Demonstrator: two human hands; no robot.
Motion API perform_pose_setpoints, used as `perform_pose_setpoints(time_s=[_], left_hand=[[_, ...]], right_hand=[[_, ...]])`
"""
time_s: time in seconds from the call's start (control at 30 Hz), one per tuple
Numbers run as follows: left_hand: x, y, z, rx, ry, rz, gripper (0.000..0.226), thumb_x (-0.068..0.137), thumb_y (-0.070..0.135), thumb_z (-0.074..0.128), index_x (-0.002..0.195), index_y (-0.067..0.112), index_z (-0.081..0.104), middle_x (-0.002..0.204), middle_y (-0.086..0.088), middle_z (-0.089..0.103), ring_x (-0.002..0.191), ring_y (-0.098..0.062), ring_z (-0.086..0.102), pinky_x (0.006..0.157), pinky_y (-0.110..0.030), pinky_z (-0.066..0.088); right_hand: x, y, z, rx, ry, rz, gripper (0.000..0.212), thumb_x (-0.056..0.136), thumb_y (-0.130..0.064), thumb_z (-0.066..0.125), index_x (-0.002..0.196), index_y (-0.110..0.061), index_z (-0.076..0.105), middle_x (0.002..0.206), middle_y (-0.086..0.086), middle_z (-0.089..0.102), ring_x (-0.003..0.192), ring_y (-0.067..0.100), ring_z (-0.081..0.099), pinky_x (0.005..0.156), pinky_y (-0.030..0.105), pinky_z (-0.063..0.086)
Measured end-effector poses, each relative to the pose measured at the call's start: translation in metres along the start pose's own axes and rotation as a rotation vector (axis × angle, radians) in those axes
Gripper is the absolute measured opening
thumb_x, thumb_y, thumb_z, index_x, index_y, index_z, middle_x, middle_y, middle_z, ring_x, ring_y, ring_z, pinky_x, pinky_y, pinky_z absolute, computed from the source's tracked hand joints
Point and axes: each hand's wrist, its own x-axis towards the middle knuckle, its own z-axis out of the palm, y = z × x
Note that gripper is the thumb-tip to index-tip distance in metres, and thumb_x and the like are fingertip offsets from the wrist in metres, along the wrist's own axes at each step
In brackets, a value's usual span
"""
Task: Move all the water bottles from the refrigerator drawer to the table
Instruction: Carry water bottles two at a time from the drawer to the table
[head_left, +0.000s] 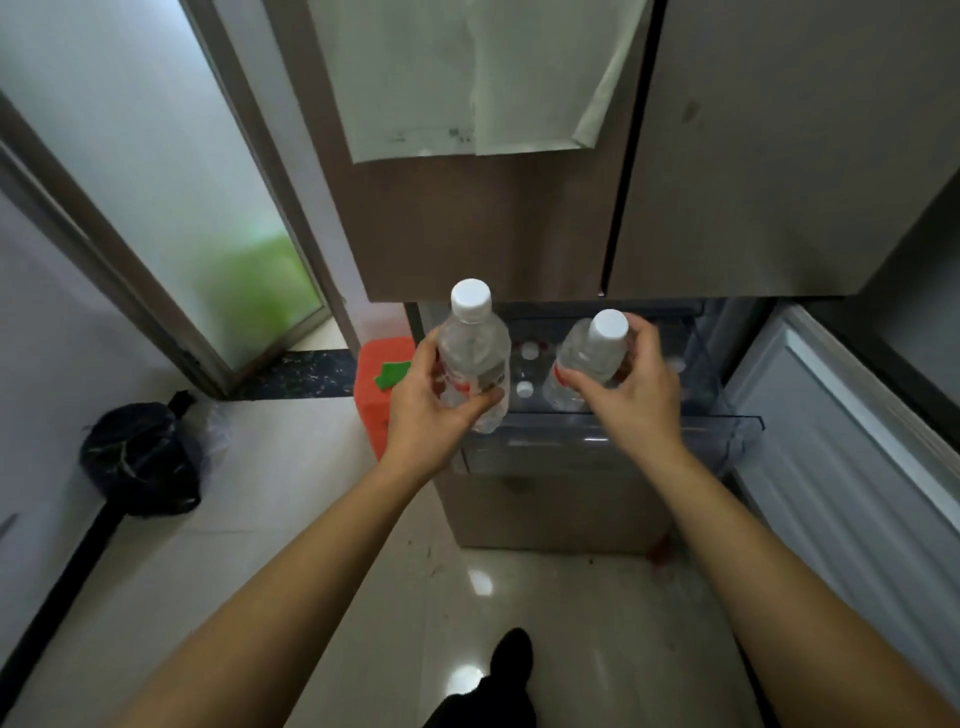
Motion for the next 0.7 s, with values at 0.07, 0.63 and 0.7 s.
perform_pose_setpoints(time_s=[0.07, 0.63, 0.7], left_hand=[[-0.028, 0.006, -0.027, -0.012, 0.065, -0.033, 0.074, 0.072, 0.024, 0.087, 0.134, 0.029, 0.046, 0.13, 0.012, 0.057, 0.121, -0.011, 0.056, 0.102, -0.036, 0.05], [-0.283, -0.05, -0.324, 0.0, 0.642, -0.331, 0.07, 0.069, 0.006, 0.087, 0.122, 0.03, 0.048, 0.121, 0.012, 0.056, 0.113, -0.01, 0.056, 0.085, -0.023, 0.049], [-0.328, -0.061, -0.368, -0.011, 0.724, -0.353, 0.07, 0.071, 0.015, 0.088, 0.126, 0.031, 0.048, 0.126, 0.01, 0.056, 0.115, -0.011, 0.056, 0.092, -0.029, 0.051]], right_hand=[[-0.021, -0.014, 0.009, 0.035, -0.035, -0.044, 0.074, 0.071, -0.037, 0.089, 0.131, -0.037, 0.045, 0.123, -0.01, 0.061, 0.113, 0.017, 0.059, 0.094, 0.047, 0.054], [-0.251, -0.195, 0.218, 0.017, -0.753, -0.596, 0.071, 0.083, -0.035, 0.077, 0.145, -0.026, 0.042, 0.137, -0.003, 0.056, 0.121, 0.018, 0.054, 0.098, 0.037, 0.047], [-0.292, -0.223, 0.25, 0.014, -0.796, -0.642, 0.07, 0.083, -0.034, 0.076, 0.144, -0.027, 0.043, 0.136, -0.003, 0.057, 0.119, 0.018, 0.055, 0.097, 0.036, 0.047]])
